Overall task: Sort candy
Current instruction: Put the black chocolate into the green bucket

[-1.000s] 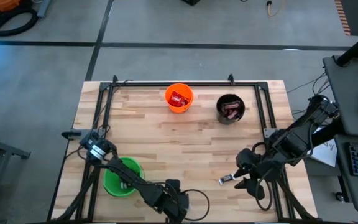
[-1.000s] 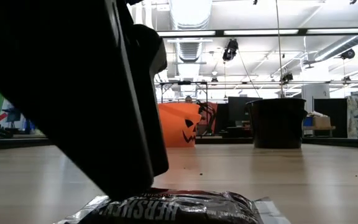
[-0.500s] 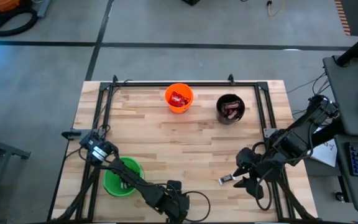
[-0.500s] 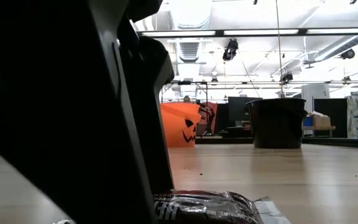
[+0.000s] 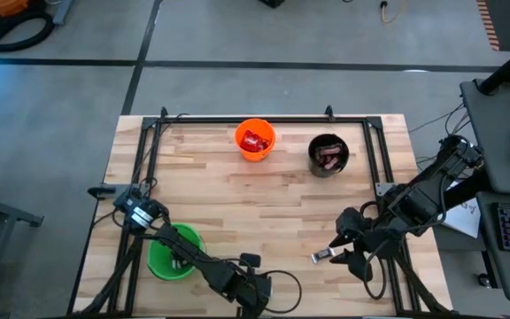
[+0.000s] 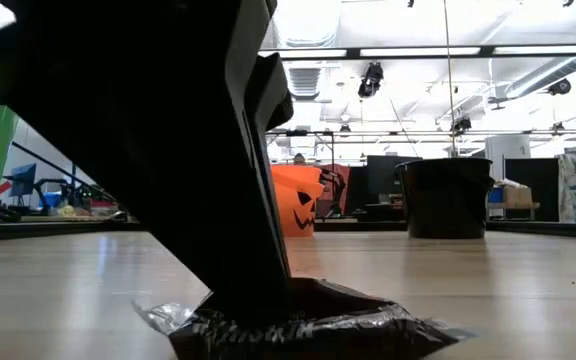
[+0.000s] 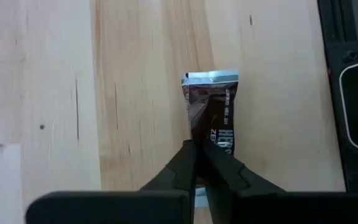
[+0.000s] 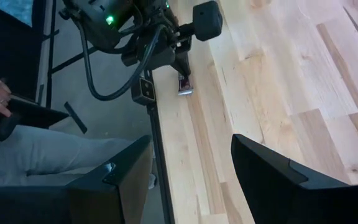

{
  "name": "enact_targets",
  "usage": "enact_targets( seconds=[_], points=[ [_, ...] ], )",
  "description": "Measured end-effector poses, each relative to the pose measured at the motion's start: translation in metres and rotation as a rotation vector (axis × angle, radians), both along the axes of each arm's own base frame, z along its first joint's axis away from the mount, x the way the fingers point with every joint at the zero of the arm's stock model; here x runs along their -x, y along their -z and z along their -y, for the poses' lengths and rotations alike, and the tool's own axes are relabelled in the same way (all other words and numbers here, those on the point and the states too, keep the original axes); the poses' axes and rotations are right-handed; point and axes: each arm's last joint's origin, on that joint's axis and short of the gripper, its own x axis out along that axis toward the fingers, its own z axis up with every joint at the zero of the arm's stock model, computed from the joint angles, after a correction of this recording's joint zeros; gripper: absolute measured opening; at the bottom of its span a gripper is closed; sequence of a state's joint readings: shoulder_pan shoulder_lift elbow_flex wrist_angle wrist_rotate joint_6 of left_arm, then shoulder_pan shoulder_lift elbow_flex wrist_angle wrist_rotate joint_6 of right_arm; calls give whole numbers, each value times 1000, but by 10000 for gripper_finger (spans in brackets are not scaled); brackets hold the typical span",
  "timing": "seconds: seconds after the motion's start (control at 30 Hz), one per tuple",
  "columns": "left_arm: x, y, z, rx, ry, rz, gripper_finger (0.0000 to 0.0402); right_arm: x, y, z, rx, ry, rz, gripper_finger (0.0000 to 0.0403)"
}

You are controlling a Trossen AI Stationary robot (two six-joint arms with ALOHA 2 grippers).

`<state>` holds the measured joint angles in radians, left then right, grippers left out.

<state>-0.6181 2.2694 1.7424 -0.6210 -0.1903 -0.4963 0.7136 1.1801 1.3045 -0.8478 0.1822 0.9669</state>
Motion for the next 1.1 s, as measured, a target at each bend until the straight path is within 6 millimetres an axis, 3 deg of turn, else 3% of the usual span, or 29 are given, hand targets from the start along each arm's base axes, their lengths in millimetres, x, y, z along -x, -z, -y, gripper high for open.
enact_targets(
  seconds=[0.27, 0.43, 0.7, 0.87, 0.97, 1.1],
  points=[
    [3, -7, -6, -37, 21, -24, 0, 0, 0, 0, 2, 4, 2, 210],
    [7, -24, -11, -90, 15, 8, 1, -1, 0, 1, 16, 21, 15, 210],
    [17, -75, -37, -237, -70, 109, 0, -9, -1, -2, 110, 29, 126, 210],
    [28, -123, -58, -308, -163, 241, 0, -30, 8, -15, 288, 16, 256, 210],
    [35, -149, -70, -314, -211, 314, 0, -45, 16, -16, 391, 105, 295, 210],
    [40, -169, -78, -339, -228, 371, 0, -68, 22, -11, 422, 218, 340, 210]
  ],
)
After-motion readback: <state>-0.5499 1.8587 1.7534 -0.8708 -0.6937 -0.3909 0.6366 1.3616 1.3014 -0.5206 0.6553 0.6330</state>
